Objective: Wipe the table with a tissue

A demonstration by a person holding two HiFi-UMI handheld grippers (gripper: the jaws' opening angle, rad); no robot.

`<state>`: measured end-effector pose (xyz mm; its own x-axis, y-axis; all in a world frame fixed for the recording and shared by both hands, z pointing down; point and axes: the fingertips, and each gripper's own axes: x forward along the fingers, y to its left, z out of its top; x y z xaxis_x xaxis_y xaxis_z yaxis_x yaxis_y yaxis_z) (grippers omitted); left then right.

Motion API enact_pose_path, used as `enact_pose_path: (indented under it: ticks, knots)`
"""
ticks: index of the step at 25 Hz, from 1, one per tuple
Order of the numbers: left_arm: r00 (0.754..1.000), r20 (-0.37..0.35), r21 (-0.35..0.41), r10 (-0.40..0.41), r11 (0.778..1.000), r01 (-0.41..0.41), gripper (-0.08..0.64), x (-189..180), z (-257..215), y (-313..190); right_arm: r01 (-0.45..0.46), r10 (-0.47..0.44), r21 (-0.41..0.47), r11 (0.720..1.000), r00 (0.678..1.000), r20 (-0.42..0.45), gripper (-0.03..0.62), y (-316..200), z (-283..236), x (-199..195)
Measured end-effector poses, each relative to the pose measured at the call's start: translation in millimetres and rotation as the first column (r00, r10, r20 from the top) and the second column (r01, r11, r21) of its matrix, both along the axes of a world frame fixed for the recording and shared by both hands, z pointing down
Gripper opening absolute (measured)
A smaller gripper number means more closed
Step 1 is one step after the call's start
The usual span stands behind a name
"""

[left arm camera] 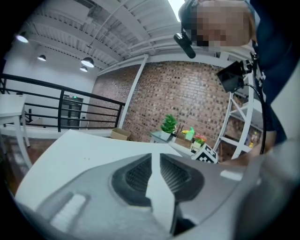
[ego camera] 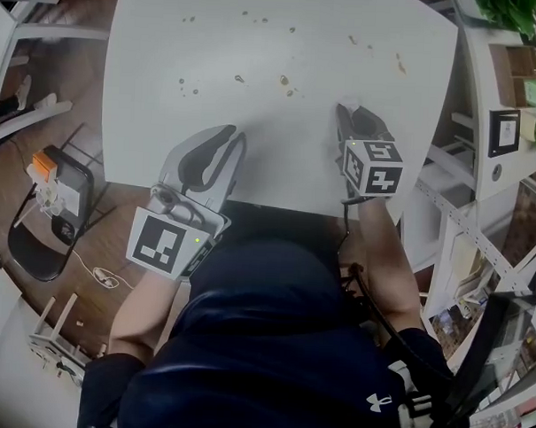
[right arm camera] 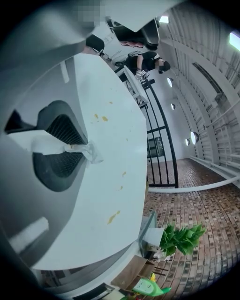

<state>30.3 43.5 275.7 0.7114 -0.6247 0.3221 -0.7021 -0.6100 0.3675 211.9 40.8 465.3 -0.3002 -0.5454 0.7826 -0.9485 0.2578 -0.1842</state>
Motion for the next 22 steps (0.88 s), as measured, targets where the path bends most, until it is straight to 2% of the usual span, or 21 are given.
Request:
enact_pose_path:
  ticks: [11, 22]
  knots:
    - [1.0, 0.008, -0.013, 0.013, 1.0, -0.013, 0.052, -54, 6, -20, 0.036, -0.036, -0.03, 0.999, 0.999, 0.001, 0.044, -7, 13, -59]
    - [1.0, 0.002, -0.029, 0.009, 1.0, -0.009, 0.052, -82, 12, -28, 0.023, -0.024, -0.038, 0.999, 0.999, -0.047, 0.044, -15, 20, -71]
